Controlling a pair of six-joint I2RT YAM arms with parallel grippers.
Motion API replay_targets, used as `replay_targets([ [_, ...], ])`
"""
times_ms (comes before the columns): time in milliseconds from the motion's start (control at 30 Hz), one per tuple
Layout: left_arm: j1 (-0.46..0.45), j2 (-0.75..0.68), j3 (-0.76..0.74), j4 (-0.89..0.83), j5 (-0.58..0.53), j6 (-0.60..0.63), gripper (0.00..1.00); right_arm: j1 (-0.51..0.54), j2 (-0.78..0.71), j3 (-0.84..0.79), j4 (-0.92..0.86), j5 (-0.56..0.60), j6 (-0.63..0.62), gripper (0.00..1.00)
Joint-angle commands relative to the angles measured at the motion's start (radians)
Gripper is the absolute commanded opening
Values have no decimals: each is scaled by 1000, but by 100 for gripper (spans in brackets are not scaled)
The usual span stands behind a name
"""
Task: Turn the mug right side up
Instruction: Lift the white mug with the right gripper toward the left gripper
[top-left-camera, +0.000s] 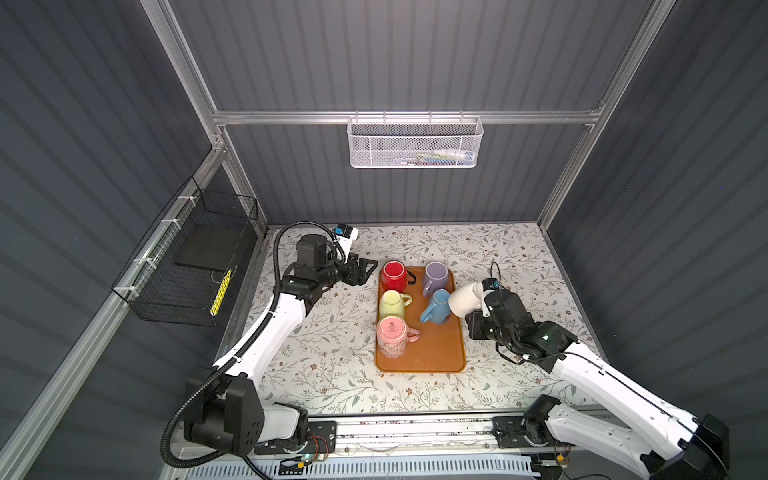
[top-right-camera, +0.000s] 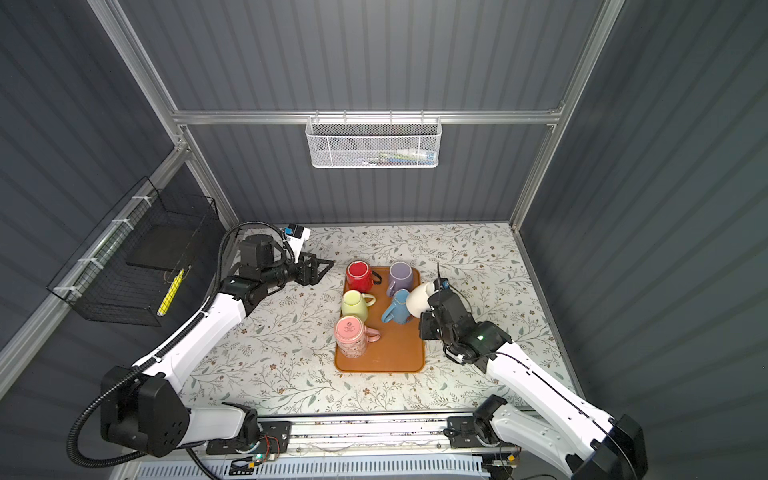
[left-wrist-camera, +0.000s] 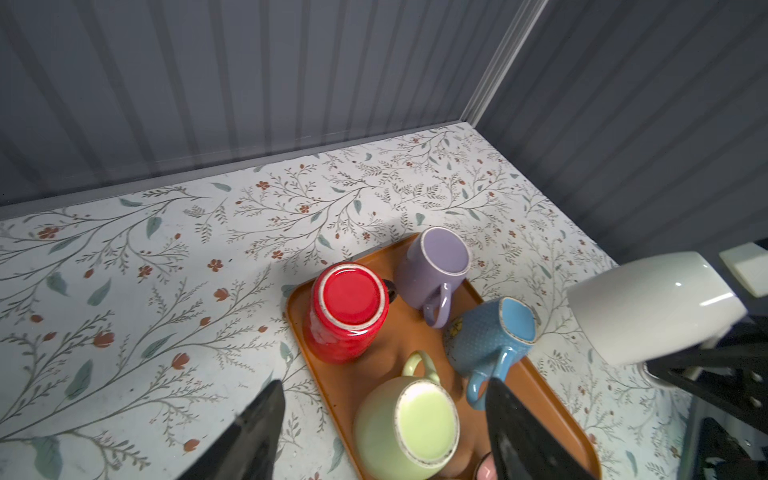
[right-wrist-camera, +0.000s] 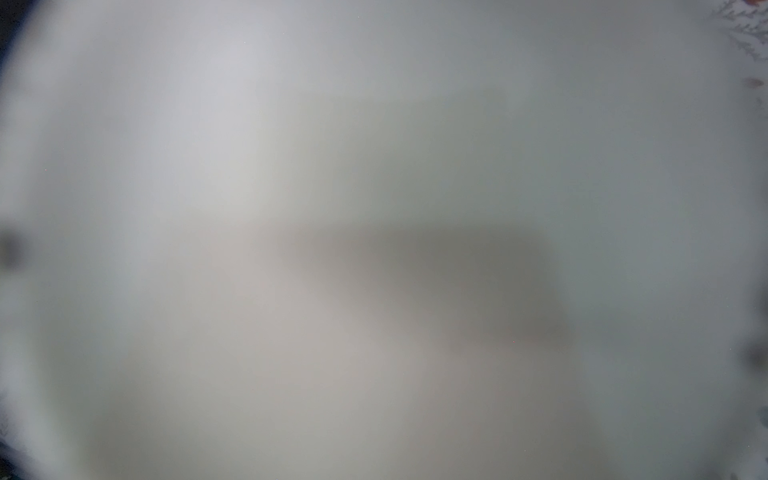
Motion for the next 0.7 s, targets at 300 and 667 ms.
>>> replay_targets([
  [300,-9,35,96,64,374,-84,77,-84,97,160,257,-205,-140,0],
  [667,-25,54,54,268,426,-237,74,-98,158,216,380,-338,-176,0],
])
